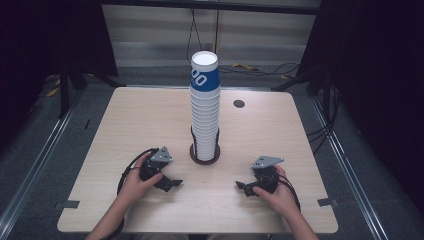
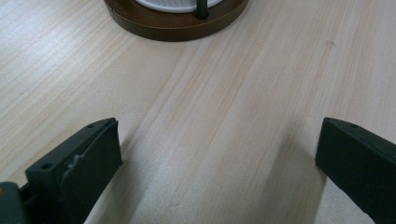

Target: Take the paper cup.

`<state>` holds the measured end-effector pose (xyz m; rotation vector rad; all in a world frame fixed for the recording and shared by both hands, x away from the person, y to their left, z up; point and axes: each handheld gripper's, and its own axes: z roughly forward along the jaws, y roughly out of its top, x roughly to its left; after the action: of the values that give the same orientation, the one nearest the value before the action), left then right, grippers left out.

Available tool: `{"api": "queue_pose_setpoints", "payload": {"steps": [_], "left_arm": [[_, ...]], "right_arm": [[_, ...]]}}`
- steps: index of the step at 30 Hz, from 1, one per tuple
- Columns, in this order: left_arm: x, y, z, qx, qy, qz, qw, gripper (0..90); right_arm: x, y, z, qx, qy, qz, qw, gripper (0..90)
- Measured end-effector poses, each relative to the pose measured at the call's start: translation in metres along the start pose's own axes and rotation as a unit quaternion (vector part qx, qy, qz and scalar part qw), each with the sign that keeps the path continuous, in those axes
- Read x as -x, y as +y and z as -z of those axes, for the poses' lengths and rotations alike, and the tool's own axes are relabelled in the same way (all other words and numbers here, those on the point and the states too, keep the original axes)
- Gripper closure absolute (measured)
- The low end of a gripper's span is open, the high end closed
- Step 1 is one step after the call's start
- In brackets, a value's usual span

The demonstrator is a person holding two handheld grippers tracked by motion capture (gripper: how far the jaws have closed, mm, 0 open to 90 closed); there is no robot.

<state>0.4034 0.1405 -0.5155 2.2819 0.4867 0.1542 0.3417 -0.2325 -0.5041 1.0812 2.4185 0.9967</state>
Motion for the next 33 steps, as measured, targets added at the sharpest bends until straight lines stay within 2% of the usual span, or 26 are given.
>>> {"api": "queue_pose_setpoints", "payload": {"steps": [1,2,4,7,9,10,11,12,13,15,17,19,21,23,25,26,29,31,33], "left_arm": [[0.000,0.000,0.001,-0.004,0.001,-0.001,1.0000,0.0],[0.001,-0.001,0.000,0.002,-0.001,0.000,1.0000,0.0],[0.002,0.000,0.002,-0.009,0.000,0.001,1.0000,0.0],[0.003,0.000,0.005,-0.014,-0.004,0.002,0.9999,1.4],[0.002,0.001,0.009,-0.013,-0.007,0.014,0.9998,7.8],[0.000,0.002,0.011,-0.011,-0.011,0.018,0.9997,14.3],[-0.001,0.003,0.014,-0.013,-0.017,0.035,0.9992,20.1],[-0.002,0.004,0.016,-0.017,-0.019,0.047,0.9986,19.6],[-0.003,0.005,0.019,-0.012,-0.023,0.051,0.9983,15.1],[-0.004,0.008,0.026,-0.016,-0.023,0.050,0.9984,17.9],[-0.004,0.012,0.031,-0.007,-0.026,0.051,0.9983,15.7],[-0.005,0.017,0.035,0.003,-0.036,0.062,0.9974,15.9],[-0.005,0.023,0.039,-0.001,-0.047,0.067,0.9966,15.9],[-0.005,0.030,0.043,0.002,-0.056,0.066,0.9962,15.9],[-0.005,0.034,0.045,0.001,-0.057,0.065,0.9963,16.0],[-0.005,0.044,0.050,-0.012,-0.056,0.051,0.9970,16.0],[-0.007,0.058,0.059,-0.010,-0.059,0.051,0.9969,16.0],[-0.008,0.067,0.066,-0.014,-0.056,0.041,0.9975,16.0],[-0.009,0.075,0.072,-0.013,-0.055,0.038,0.9977,16.0]], "right_arm": [[0.000,0.000,0.000,0.000,0.001,0.000,1.0000,9.4],[0.000,0.000,0.000,0.000,0.002,-0.001,1.0000,9.4],[0.000,0.000,0.000,0.000,0.001,-0.001,1.0000,9.7],[0.000,0.001,0.001,-0.002,0.004,0.003,1.0000,11.4],[-0.001,0.002,0.001,-0.005,0.014,0.007,0.9999,12.5],[-0.001,0.003,0.001,-0.003,0.022,0.008,0.9997,12.6],[-0.002,0.003,0.000,-0.003,0.026,0.008,0.9996,12.6],[-0.003,0.004,0.000,-0.007,0.026,0.011,0.9996,12.6],[-0.004,0.005,0.000,-0.010,0.028,0.010,0.9995,12.6],[-0.006,0.007,0.002,-0.007,0.040,0.005,0.9992,12.6],[-0.008,0.011,0.005,0.000,0.048,0.002,0.9988,12.7],[-0.010,0.017,0.009,0.004,0.047,0.012,0.9988,12.7],[-0.012,0.025,0.014,0.014,0.053,0.014,0.9984,13.0],[-0.013,0.032,0.019,0.027,0.063,0.005,0.9977,13.2],[-0.013,0.035,0.020,0.032,0.063,0.008,0.9975,13.6],[-0.013,0.040,0.022,0.035,0.058,0.012,0.9976,13.6],[-0.014,0.047,0.020,0.043,0.067,0.004,0.9968,13.7],[-0.016,0.052,0.019,0.041,0.064,0.012,0.9970,13.7],[-0.017,0.057,0.018,0.041,0.072,0.016,0.9964,13.6]]}}
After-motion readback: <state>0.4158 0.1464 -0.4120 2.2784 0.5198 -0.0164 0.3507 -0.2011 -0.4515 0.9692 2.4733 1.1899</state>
